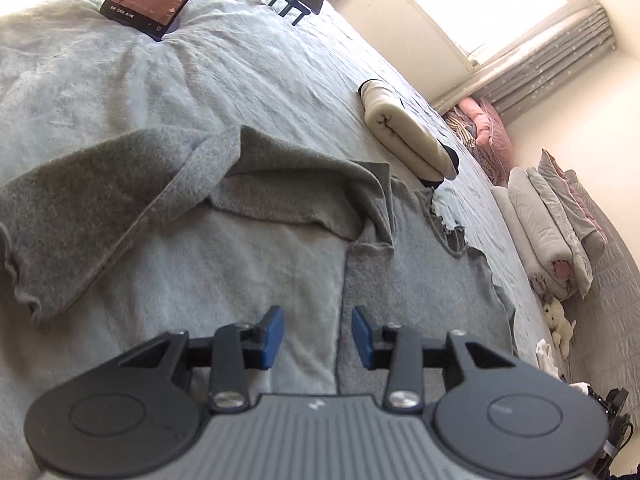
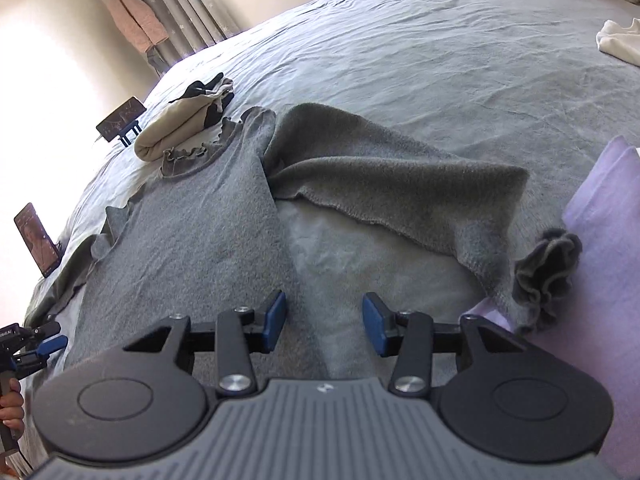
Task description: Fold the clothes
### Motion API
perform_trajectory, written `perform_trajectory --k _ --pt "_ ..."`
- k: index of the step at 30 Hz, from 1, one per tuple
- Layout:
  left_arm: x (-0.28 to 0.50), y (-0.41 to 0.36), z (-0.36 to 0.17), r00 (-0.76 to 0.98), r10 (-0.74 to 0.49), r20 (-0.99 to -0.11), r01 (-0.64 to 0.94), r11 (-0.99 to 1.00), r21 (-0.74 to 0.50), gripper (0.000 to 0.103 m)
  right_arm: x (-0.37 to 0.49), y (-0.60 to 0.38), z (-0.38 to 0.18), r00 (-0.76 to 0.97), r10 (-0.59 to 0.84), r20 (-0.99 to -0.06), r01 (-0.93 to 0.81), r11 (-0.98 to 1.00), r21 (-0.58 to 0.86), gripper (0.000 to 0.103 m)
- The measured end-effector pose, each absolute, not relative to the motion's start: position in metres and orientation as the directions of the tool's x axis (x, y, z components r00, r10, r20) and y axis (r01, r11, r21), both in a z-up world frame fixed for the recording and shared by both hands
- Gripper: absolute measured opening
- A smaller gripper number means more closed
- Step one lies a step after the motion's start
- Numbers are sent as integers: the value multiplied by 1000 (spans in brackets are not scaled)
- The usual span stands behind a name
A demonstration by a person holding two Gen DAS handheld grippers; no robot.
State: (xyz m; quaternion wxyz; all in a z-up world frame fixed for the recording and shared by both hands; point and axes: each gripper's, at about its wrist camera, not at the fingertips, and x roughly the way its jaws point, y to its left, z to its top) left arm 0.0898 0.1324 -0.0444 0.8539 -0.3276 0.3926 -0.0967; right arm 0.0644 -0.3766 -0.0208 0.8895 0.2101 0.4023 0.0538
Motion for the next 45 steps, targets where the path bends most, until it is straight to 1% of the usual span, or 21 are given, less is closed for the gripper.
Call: perform_trajectory --k 5,7,8,9,12,13,14,16,19,22,25,27,31,32,33,35,37,40,42,44,45 --pt "119 134 -52 738 -382 -556 -128 730 -671 38 97 -383 -26 709 264 -654 94 884 458 47" --pt "129 134 -54 771 -335 -541 -156 725 -670 35 109 -385 -28 728 254 -637 110 874 473 47" --pt "133 134 -54 784 -308 -539 -170 729 -663 33 115 -386 -30 736 249 -629 118 868 482 47" --pt "138 134 -55 795 -281 -537 -183 733 -655 26 120 -387 -30 744 246 -621 126 861 492 47" --pt "149 129 -53 814 -200 -546 -203 781 -590 13 136 -392 -33 768 231 -597 161 834 529 47" --pt "152 128 -52 819 -173 -547 -210 796 -567 7 141 -394 -35 775 224 -591 174 823 540 47" --pt "154 127 -50 821 -154 -549 -212 811 -545 6 143 -395 -36 781 215 -587 182 821 542 44" --pt "158 124 -46 826 -115 -552 -217 838 -500 5 149 -392 -37 787 157 -596 204 847 492 13" --pt "156 128 -37 838 -33 -545 -239 875 -420 5 150 -390 -32 794 87 -602 219 882 416 10" --pt "156 141 -30 840 22 -542 -267 886 -379 5 147 -392 -21 805 -44 -591 269 916 299 9" --pt "156 146 -32 812 58 -581 -295 899 -323 5 147 -403 -19 790 -147 -595 318 928 193 9" --pt "157 145 -33 787 64 -613 -298 910 -287 5 147 -410 -25 763 -165 -625 335 928 164 9" --pt "159 139 -27 737 72 -672 -289 932 -217 9 144 -419 -29 736 -154 -660 327 933 148 10" --pt "157 139 -24 728 61 -683 -278 937 -212 13 143 -419 -27 734 -148 -663 319 937 144 10" --pt "156 139 -20 718 51 -694 -266 941 -207 16 140 -418 -24 732 -137 -667 307 941 144 17" --pt "150 138 -12 697 24 -716 -234 952 -196 32 135 -416 -15 724 -117 -680 283 949 138 25" --pt "143 136 -5 682 -1 -731 -196 963 -184 39 128 -412 -4 737 -100 -668 243 962 123 46" --pt "135 130 5 671 -43 -740 -135 974 -179 41 123 -404 12 765 -80 -639 190 976 104 48" --pt "134 123 13 685 -80 -724 -89 977 -191 44 123 -397 20 782 -54 -621 148 984 100 48" --pt "137 114 18 706 -105 -700 -46 980 -193 55 130 -386 23 788 -26 -615 105 990 93 48" --pt "141 109 18 715 -115 -690 -29 981 -193 57 135 -380 22 787 -14 -616 87 992 89 48"
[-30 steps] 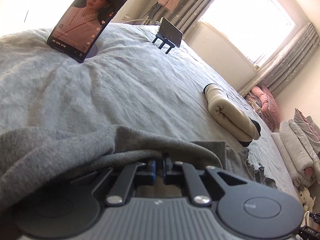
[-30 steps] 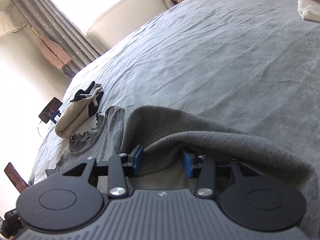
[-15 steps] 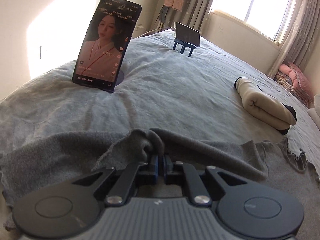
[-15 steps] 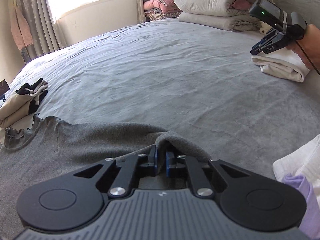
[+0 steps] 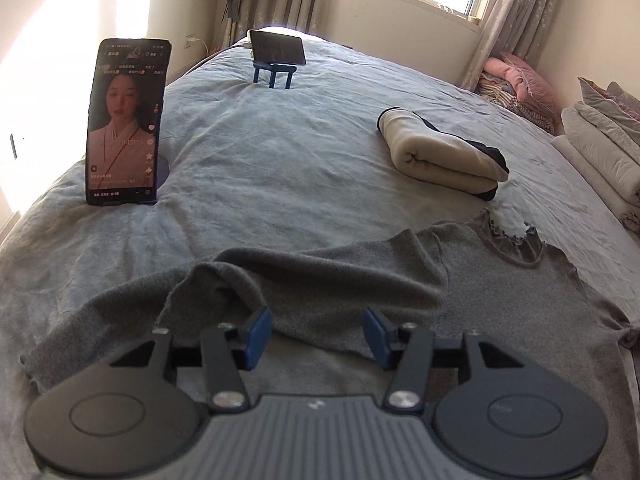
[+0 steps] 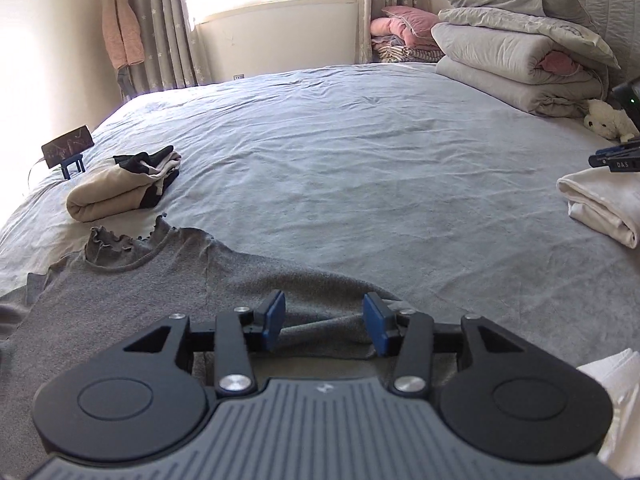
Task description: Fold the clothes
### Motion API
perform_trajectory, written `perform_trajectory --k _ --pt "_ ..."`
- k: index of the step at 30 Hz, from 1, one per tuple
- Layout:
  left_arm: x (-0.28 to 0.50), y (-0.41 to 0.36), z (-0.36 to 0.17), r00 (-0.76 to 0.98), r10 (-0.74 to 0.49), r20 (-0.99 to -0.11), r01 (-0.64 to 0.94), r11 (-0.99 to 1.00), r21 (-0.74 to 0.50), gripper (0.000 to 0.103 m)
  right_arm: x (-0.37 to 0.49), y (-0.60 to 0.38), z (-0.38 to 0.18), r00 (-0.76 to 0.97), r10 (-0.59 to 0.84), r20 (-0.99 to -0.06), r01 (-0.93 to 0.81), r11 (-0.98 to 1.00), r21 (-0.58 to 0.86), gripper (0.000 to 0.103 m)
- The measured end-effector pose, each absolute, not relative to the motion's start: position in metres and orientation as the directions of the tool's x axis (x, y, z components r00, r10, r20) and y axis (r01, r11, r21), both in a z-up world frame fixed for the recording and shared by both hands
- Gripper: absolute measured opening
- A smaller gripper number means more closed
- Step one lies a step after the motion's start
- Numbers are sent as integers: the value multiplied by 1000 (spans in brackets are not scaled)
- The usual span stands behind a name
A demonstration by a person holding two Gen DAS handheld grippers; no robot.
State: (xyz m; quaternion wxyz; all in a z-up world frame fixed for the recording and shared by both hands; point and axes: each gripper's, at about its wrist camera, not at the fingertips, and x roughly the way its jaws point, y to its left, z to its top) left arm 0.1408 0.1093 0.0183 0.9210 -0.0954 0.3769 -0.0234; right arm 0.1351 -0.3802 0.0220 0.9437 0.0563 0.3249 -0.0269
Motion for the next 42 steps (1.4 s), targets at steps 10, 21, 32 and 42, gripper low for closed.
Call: perform_trajectory --k 10,21,32,42 --pt "213 57 -8 744 -202 -637 110 977 -181 62 199 -326 -9 760 92 -643 -73 996 56 48" --pt "269 17 -37 745 -245 -620 216 969 -124 53 257 -312 -35 776 102 -622 -95 994 45 48" --pt "258 -1 -31 841 -179 -511 238 970 52 4 248 -289 -30 860 13 -510 -95 986 -135 5" --pt "265 2 -34 816 -115 -566 184 981 66 42 254 -278 -34 816 -33 -577 -81 982 -171 30"
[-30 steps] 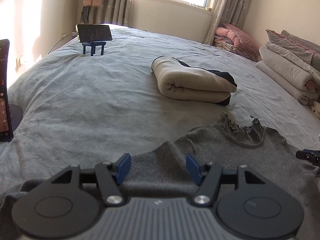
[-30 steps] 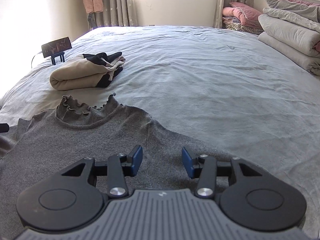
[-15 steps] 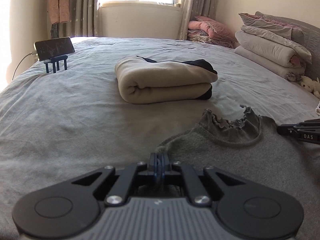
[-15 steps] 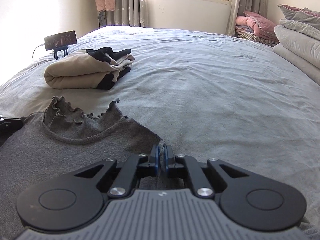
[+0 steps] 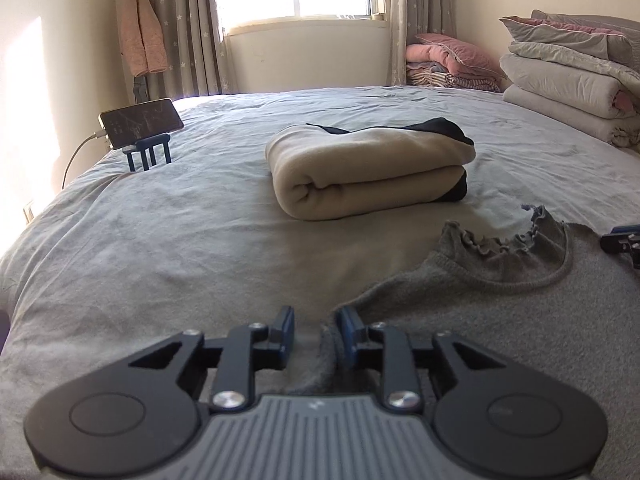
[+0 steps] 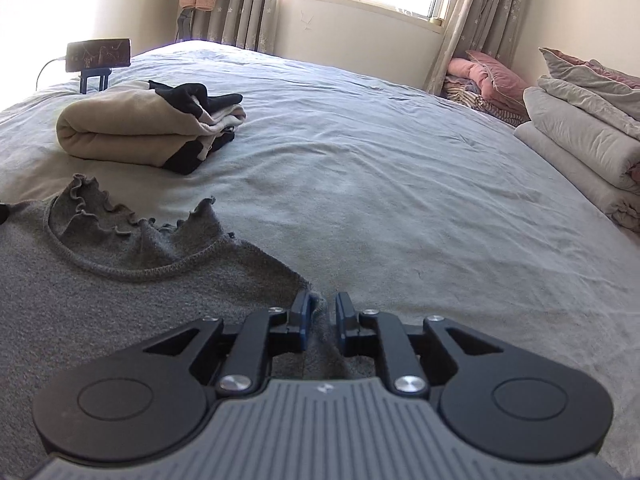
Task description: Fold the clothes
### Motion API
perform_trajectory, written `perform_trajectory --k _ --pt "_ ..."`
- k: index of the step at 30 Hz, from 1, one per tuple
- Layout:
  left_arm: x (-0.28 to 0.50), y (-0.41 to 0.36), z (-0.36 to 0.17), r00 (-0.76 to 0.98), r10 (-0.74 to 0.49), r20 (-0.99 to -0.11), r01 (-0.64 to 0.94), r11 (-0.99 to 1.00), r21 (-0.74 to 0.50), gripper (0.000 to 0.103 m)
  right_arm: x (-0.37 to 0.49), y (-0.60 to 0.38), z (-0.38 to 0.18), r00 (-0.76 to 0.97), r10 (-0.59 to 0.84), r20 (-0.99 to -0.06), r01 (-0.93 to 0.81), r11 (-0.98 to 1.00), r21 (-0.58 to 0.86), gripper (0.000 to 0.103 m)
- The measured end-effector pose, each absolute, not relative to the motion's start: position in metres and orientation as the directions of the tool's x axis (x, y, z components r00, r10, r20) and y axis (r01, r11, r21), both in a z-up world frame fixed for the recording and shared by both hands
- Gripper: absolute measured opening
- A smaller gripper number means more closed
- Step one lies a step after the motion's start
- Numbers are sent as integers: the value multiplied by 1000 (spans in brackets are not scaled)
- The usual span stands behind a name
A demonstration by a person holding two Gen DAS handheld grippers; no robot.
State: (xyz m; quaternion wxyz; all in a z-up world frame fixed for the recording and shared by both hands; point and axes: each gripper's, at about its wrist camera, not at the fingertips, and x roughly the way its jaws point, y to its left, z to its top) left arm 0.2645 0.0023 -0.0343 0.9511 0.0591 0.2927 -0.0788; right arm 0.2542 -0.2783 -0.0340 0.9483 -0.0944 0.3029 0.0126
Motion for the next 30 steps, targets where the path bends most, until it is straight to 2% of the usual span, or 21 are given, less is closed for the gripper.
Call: perform_trajectory --k 1,4,6,10,17,21,24,28,30 --pt "259 8 -28 821 -122 -557 177 983 45 44 249 -276 -29 819 -23 -573 -82 984 -157 38" --pt "243 27 -8 833 -126 -539 155 988 8 44 234 -270 -13 829 6 -560 -86 989 -117 45" --pt "232 41 5 835 -124 -536 142 990 -8 46 225 -260 -5 835 28 -550 -103 989 -106 46" --pt "209 75 23 831 -97 -548 99 995 -27 53 209 -233 4 830 74 -552 -150 984 -93 47" --pt "165 135 30 800 -31 -599 9 999 -41 58 183 -184 13 817 128 -562 -218 971 -95 47" --pt "139 172 26 763 -6 -647 -68 994 -89 58 167 -155 16 805 184 -564 -267 961 -68 47" --pt "117 196 26 750 -10 -661 -99 987 -127 58 154 -129 15 794 222 -565 -311 948 -65 47" --pt "85 221 25 741 8 -671 -110 988 -110 58 138 -98 11 775 289 -562 -374 927 -38 47" --pt "71 238 22 725 -7 -689 -137 979 -154 58 131 -83 10 761 337 -554 -412 911 -12 47"
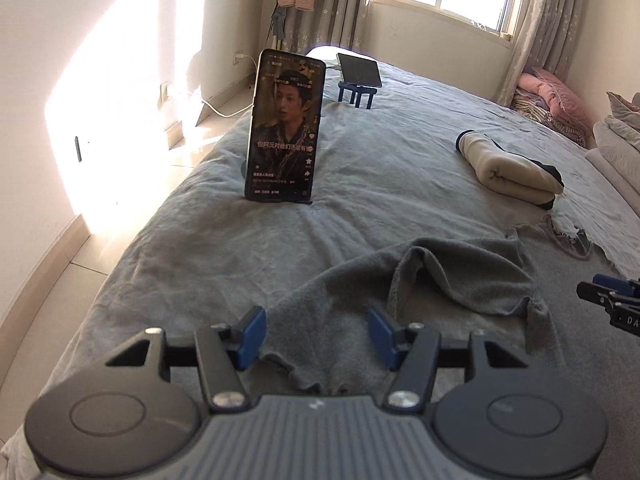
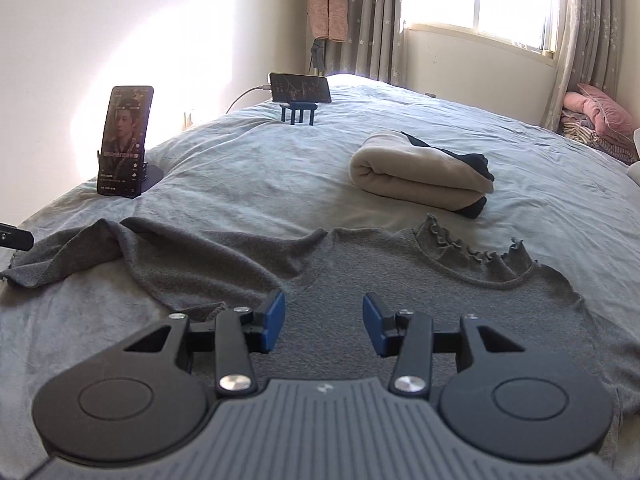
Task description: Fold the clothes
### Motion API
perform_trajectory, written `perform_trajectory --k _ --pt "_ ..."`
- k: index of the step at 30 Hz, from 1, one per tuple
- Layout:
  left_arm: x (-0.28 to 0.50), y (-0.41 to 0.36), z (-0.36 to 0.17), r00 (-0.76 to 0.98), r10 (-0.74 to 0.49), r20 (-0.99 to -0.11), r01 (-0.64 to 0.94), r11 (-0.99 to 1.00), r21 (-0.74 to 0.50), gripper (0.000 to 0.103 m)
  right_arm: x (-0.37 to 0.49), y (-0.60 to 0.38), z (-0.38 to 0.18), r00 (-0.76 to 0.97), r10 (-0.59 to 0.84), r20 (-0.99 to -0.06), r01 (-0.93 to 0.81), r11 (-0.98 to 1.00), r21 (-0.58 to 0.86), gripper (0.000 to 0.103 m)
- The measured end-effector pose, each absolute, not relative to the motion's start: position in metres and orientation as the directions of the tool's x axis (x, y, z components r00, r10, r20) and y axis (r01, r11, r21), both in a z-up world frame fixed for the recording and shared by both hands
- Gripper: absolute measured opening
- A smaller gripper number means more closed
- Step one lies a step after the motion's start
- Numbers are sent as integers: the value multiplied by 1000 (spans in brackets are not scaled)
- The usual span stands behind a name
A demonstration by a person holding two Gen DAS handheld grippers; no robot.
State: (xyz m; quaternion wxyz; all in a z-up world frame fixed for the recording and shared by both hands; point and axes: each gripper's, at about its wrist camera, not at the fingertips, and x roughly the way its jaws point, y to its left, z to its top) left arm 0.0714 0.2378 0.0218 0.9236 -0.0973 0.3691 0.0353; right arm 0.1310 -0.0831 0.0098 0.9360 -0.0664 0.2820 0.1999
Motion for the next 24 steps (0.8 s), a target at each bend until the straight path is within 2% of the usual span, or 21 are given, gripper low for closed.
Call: perform_trajectory --k 7,10,13,15,19,21,24 --pt "41 278 3 718 -175 -673 -190 881 -433 58 115 -42 0 703 466 -537 -543 839 16 47" --pt "37 284 -9 738 -212 -641 -211 830 -517 57 112 -29 -1 694 488 -529 -575 818 1 47" --pt "38 285 -20 782 -192 -593 -230 796 -560 53 112 -16 -5 669 528 -523 -610 792 19 47" --pt "41 280 -26 805 -157 -572 -242 794 -558 46 113 -7 -10 658 535 -530 -628 778 5 47" --pt "52 269 -29 815 -56 -576 -268 845 -462 5 115 13 -24 674 499 -545 -634 769 -79 47" --pt "58 270 -27 814 -50 -578 -266 854 -448 5 119 17 -30 681 479 -553 -626 773 -102 45" --pt "63 282 -13 830 -8 -558 -271 868 -416 5 124 18 -33 694 463 -551 -612 783 -113 31"
